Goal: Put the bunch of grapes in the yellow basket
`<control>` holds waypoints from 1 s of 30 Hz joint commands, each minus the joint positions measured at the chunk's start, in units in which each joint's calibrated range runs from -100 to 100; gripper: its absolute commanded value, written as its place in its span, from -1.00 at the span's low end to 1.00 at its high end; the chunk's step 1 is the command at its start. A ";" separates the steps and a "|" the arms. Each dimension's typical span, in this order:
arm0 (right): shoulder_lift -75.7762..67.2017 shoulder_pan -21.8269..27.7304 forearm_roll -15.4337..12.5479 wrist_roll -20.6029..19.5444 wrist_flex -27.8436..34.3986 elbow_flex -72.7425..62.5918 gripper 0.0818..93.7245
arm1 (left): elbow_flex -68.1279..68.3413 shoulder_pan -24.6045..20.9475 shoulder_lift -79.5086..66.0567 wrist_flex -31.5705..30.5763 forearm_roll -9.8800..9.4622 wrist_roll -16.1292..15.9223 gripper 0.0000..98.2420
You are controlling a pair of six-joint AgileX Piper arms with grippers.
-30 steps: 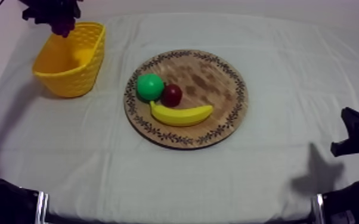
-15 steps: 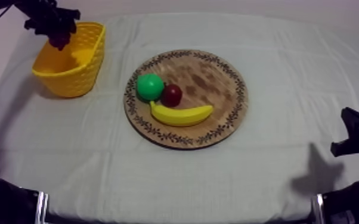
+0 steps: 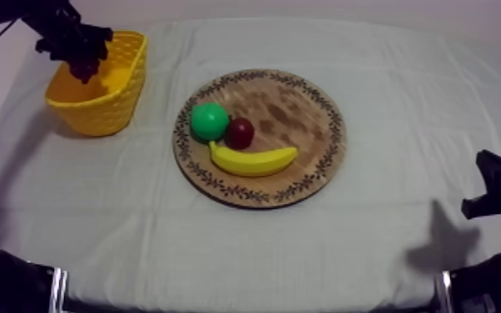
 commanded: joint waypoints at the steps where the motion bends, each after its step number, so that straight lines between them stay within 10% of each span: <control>1: 0.00 0.01 0.02 0.01 -0.02 -0.01 -0.99 | -0.11 -0.10 -0.32 0.73 1.08 -2.17 0.39; 10: 0.00 0.01 0.02 0.01 -0.02 -0.01 -0.99 | 2.90 0.53 -3.06 -2.10 4.39 -4.20 0.92; 30: 0.00 0.01 0.02 0.01 -0.02 -0.01 -0.99 | 25.55 0.58 -25.11 -9.85 4.81 -2.95 0.54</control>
